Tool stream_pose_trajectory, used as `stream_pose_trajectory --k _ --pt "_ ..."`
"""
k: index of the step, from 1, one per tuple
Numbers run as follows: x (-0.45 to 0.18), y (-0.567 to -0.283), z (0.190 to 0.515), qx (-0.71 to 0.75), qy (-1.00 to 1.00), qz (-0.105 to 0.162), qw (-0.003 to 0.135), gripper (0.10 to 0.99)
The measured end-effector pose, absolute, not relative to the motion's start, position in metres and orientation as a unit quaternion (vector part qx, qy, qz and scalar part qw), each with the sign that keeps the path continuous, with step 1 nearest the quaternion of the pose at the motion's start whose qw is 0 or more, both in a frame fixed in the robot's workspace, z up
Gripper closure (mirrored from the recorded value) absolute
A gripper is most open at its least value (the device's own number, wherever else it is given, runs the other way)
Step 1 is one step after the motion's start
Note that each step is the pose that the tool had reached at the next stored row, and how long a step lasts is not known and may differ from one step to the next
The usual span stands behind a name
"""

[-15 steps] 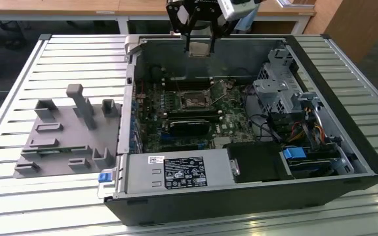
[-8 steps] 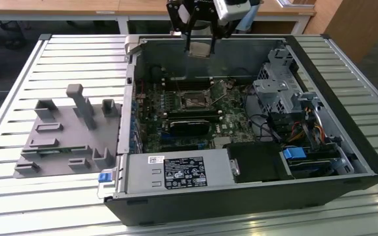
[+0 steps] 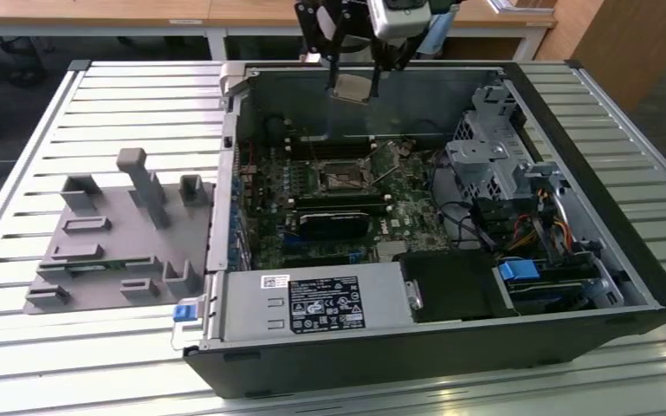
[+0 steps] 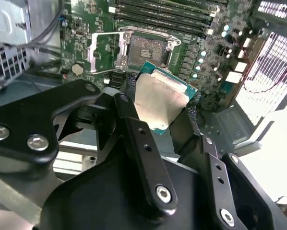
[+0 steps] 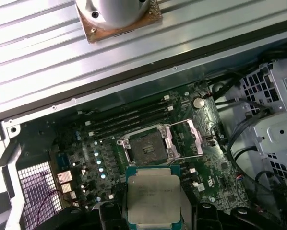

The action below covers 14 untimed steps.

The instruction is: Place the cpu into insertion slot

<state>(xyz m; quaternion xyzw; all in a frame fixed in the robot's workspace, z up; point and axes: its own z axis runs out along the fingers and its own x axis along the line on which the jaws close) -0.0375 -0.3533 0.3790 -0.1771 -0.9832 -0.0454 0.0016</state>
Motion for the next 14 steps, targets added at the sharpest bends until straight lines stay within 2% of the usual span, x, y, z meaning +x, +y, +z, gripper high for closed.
stream_pose_trajectory --k 14 --pt "-0.0376 -0.3533 0.3776 -0.297 -0.954 -0.045 -0.004 0.553"
